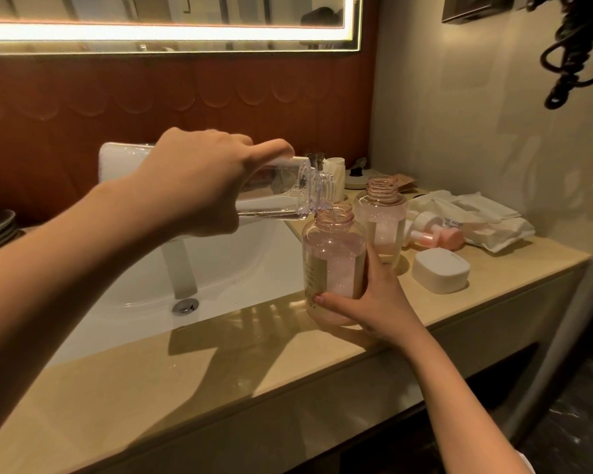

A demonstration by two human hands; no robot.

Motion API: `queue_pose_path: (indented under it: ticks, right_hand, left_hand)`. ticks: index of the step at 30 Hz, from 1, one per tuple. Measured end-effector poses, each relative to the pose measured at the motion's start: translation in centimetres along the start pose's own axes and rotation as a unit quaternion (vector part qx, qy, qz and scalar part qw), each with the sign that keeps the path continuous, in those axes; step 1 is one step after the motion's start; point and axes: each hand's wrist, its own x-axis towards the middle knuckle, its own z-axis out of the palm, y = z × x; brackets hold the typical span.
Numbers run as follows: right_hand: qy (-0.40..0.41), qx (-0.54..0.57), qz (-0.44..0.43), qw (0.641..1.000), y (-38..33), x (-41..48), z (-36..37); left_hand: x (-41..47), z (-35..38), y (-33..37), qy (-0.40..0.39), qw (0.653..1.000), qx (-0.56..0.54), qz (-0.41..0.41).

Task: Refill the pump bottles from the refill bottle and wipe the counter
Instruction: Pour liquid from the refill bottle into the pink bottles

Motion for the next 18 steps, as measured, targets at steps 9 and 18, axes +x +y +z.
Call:
queue_pose_path:
  ticks: [9,18]
  right_hand:
    - [-0.003,-0.002,0.004,1.000,0.29,0.07,0.09]
    - [-0.003,-0.005,0.006,1.000,0.26,0.06,0.12]
  left_hand:
    - [0.12,-0.04,0.06,-0.006,1.000,0.006,-0.002]
    - [-0.02,0.06,-0.06,0.012,1.000,0.007,0.006]
